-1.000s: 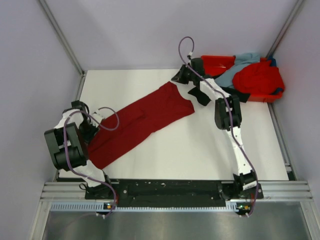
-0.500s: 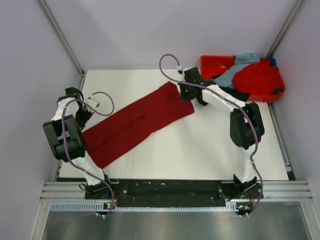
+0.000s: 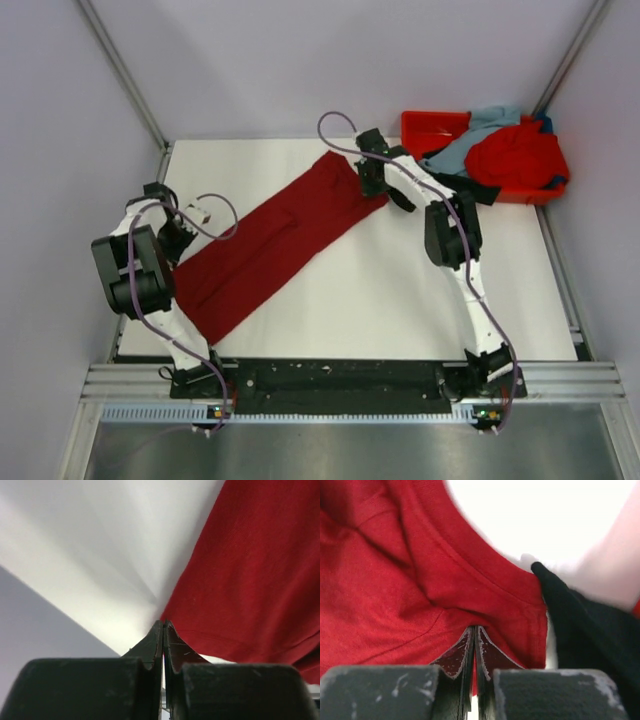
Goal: Fold and stack the t-shirts
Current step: Rotate the tshirt 75 degrees, then grab the bottom of the folded rectangular tshirt with both arms
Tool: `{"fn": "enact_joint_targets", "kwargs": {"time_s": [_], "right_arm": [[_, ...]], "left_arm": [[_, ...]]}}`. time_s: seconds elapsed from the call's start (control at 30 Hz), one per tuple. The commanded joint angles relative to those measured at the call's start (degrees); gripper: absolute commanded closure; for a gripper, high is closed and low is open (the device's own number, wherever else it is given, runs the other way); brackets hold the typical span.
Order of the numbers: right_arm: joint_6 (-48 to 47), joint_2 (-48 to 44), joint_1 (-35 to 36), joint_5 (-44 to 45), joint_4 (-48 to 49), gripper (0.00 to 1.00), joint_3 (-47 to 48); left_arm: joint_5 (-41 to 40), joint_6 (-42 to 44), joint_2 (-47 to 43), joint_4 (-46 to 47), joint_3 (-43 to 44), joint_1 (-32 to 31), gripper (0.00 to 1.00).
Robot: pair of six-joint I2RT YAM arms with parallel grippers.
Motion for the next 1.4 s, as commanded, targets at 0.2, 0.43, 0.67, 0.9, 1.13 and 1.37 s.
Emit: {"fn": "enact_joint_targets", "kwargs": {"time_s": [0.2, 0.43, 0.67, 0.9, 1.13, 1.37], "right_arm": [[12.88, 15.97, -9.12, -10.04, 17.04, 1.0, 24.52], [13.43, 15.71, -10.18, -14.26, 29.03, 1.0, 25.58], [6.49, 1.58, -9.48, -24.96, 34.3, 0.73, 13.31], [-15.02, -25.21, 0.08, -36.22, 42.9, 0.49, -20.69], [-45.08, -41.16, 23.27, -38.52, 46.09, 0.43, -52.71], [-52.58, -35.11, 40.17, -25.52, 38.18, 0.42, -53.09]], "left_arm": [[4.35, -1.14, -2.84, -1.98, -5.82, -13.55, 1.0], [-5.14, -3.95, -2.76, 3.12, -18.12, -18.93, 1.0], [-3.73, -4.92, -10.74, -0.65, -26.21, -19.11, 1.0], [-1.56, -5.98, -21.11, -3.63, -22.11, -15.78, 0.78], [14.45, -9.49, -24.38, -6.37, -9.53, -10.85, 0.42], [14.89, -13.18, -16.74, -3.65, -9.69, -8.66, 0.39]]}}
